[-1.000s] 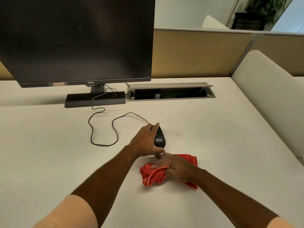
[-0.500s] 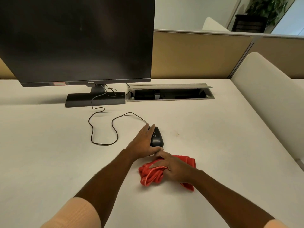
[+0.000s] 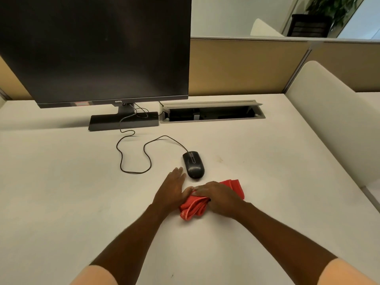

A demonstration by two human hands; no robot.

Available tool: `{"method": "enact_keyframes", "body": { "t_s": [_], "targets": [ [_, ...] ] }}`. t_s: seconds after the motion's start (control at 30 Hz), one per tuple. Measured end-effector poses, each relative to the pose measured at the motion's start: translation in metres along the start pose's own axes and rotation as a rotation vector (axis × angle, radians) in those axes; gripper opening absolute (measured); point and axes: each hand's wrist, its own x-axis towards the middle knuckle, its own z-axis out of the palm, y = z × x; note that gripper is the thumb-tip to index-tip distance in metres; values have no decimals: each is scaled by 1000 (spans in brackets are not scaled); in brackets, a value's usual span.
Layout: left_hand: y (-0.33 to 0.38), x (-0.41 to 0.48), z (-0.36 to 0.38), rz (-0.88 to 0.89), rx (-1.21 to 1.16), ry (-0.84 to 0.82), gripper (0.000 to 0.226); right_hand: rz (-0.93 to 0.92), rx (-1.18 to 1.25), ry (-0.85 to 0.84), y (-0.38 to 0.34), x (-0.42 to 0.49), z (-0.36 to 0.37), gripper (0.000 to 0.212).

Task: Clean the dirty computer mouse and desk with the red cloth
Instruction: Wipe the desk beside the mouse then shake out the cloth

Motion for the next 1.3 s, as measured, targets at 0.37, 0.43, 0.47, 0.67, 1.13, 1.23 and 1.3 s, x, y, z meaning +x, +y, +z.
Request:
{"method": "enact_keyframes", "body": {
  "t_s": [0.37, 0.43, 0.47, 0.67, 1.13, 1.23, 1.3],
  "targets": [
    [6, -15, 2, 226, 165, -79, 49, 91, 61, -110, -8, -15, -6, 52],
    [6, -20, 10, 232, 188, -92, 51, 125, 63, -109, -10, -23, -3, 52],
    [7, -24, 13, 237, 205, -100, 52, 141, 69, -113, -11, -26, -2, 52],
    [19, -44, 32, 370, 189, -115, 47, 206, 125, -122, -13, -52, 5, 52],
    [96, -105, 80, 451, 205, -105, 44, 146, 131, -122, 7, -145, 12, 53],
    [118, -122, 96, 455, 194, -109, 47, 164, 133, -130, 11, -176, 14, 54],
    [131, -131, 107, 448, 213, -112, 49, 191, 128, -147, 13, -195, 16, 57]
  ]
}}
